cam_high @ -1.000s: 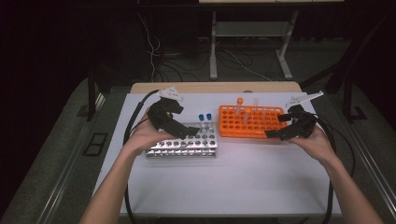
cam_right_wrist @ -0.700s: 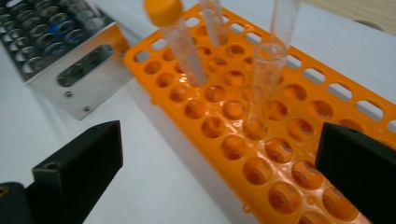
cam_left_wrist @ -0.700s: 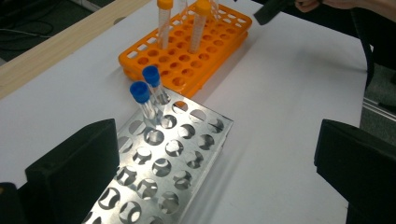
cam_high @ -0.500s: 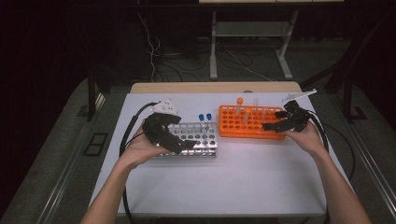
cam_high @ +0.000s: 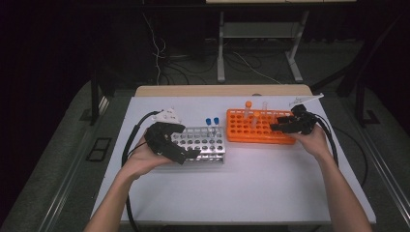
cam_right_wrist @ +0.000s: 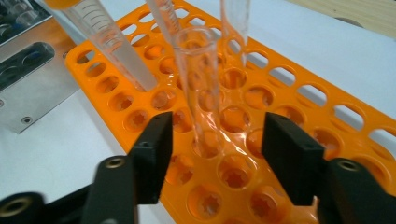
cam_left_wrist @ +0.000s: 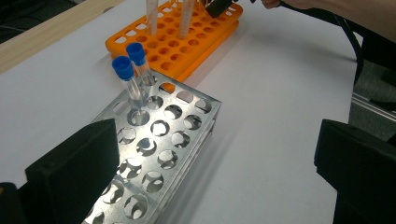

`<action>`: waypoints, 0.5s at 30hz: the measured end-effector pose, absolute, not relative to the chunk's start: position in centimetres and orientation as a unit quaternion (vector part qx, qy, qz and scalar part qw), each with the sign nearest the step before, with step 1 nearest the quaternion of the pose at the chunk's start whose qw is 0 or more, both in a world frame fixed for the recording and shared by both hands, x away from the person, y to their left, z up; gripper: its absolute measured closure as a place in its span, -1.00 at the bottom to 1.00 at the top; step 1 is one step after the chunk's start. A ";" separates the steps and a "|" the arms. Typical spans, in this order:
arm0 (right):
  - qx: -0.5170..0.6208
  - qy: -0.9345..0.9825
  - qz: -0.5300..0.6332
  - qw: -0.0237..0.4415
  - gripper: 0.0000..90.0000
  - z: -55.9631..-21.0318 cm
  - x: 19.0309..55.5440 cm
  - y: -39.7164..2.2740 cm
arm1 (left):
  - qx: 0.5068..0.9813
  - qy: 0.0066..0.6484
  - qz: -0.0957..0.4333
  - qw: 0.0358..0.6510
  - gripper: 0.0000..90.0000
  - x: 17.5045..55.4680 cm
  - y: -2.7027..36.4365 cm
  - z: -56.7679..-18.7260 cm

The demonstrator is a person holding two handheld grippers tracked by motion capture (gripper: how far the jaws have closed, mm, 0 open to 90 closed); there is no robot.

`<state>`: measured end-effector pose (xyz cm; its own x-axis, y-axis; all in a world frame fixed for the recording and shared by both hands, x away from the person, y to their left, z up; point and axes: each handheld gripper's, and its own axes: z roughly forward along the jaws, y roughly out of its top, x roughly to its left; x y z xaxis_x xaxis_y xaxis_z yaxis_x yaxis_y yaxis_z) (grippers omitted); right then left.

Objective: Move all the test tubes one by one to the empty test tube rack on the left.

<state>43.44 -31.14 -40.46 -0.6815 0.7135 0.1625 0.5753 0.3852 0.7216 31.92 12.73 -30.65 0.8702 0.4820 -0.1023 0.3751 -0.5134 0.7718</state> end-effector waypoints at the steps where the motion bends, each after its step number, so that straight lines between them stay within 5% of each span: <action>1: 0.386 0.828 0.395 0.090 0.09 -40.5 43.4 -31.0 | 0.868 0.247 0.063 0.426 -1.00 31.9 12.8 -30.7; 8: 0.368 0.836 0.392 0.106 0.62 -40.6 43.4 -30.1 | 0.869 0.249 0.061 0.424 -1.00 31.9 12.8 -31.0; 15: 0.359 0.842 0.385 0.123 0.66 -40.2 43.2 -29.9 | 0.869 0.250 0.060 0.423 -1.00 31.9 12.8 -31.0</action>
<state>43.19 -29.90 -40.17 -0.7127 0.6980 0.0696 0.5095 0.4469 0.7353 31.91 12.82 -31.02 0.8677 0.4854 -0.1070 0.3838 -0.5175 0.7648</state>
